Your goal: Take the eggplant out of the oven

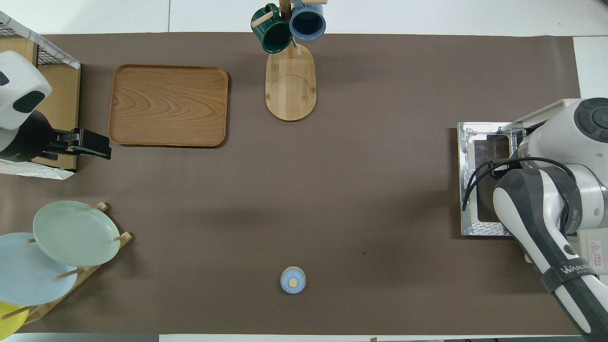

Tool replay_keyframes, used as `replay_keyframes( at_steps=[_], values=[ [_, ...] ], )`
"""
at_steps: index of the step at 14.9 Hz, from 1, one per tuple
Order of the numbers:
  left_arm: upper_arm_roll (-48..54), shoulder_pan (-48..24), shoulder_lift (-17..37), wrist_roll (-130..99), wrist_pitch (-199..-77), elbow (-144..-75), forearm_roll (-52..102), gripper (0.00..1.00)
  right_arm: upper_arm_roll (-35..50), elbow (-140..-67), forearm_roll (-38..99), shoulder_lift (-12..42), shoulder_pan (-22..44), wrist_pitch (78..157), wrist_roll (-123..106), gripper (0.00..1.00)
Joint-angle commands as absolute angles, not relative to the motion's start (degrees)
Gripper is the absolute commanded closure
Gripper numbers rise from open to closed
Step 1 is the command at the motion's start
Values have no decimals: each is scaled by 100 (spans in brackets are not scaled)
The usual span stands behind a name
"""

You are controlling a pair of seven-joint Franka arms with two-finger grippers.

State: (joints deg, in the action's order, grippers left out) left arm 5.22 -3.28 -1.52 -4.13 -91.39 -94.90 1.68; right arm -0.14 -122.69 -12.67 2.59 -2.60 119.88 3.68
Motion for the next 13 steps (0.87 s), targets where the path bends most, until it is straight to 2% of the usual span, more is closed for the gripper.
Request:
replay_keyframes(
  at_steps=[1,3,4,5,8,10,13],
  values=[
    [545,-281,-220,-369,-9255,-9598,114,0,9,-12585,-1160,44,-343,12269,193,73],
    [545,-281,-211,-378,-9264,-9598,114,0,9,-12665,-1160,44,-404,12296,220,74],
    [545,-281,-211,-395,-9264,-9598,114,0,9,-12682,-1160,44,-413,12296,220,79],
    [545,-281,-220,-387,-9264,-9598,114,0,9,-12674,-1160,44,-413,12261,185,100],
    [545,-281,-220,-378,-9255,-9598,114,0,9,-12639,-1178,44,-352,12129,185,100],
    [554,-281,-220,-378,-9264,-9598,114,0,44,-12368,-1187,96,-256,11823,228,100],
    [545,-272,-211,-369,-9325,-9607,114,0,44,-11385,-1178,421,761,11014,1007,100]
  ],
)
